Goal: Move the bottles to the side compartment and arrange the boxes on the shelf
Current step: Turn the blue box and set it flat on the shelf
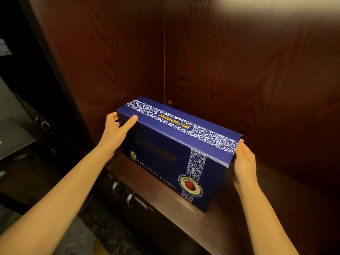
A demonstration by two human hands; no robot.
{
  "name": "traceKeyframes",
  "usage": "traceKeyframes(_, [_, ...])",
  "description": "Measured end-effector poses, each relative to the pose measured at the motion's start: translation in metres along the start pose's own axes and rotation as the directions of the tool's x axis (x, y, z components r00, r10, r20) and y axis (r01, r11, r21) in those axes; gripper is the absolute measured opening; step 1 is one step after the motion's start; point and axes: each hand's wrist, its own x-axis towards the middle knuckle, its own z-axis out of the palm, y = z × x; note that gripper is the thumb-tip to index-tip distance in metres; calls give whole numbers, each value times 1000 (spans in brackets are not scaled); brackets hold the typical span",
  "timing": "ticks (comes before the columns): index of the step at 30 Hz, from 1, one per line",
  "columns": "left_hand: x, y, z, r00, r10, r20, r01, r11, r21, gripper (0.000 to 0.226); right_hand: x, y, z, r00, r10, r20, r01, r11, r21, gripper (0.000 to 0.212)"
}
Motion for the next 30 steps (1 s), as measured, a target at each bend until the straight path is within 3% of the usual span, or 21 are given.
traceKeyframes(9, [-5,-1,-1,1000,21,22,-21,999,25,87,-7,-8,1,997,40,-59,-48,988,-145,36])
traceKeyframes(13, [-18,-6,-2,988,145,-60,-135,980,146,80,-16,-4,-9,996,-91,6,85,912,-400,33])
traceKeyframes(16, [-33,-16,-7,962,265,-60,-244,940,237,70,-29,-3,-18,993,-108,40,114,873,-475,49])
traceKeyframes(19, [-55,-21,-12,942,335,-25,-315,906,281,58,-48,-7,-24,991,-114,65,130,821,-556,52])
traceKeyframes(24, [-92,-15,-24,840,517,167,-533,723,440,40,-88,-24,-30,961,-252,115,248,599,-761,43])
traceKeyframes(30, [-150,3,-46,770,552,320,-634,602,486,39,-148,-46,-29,876,-428,221,381,335,-862,28])
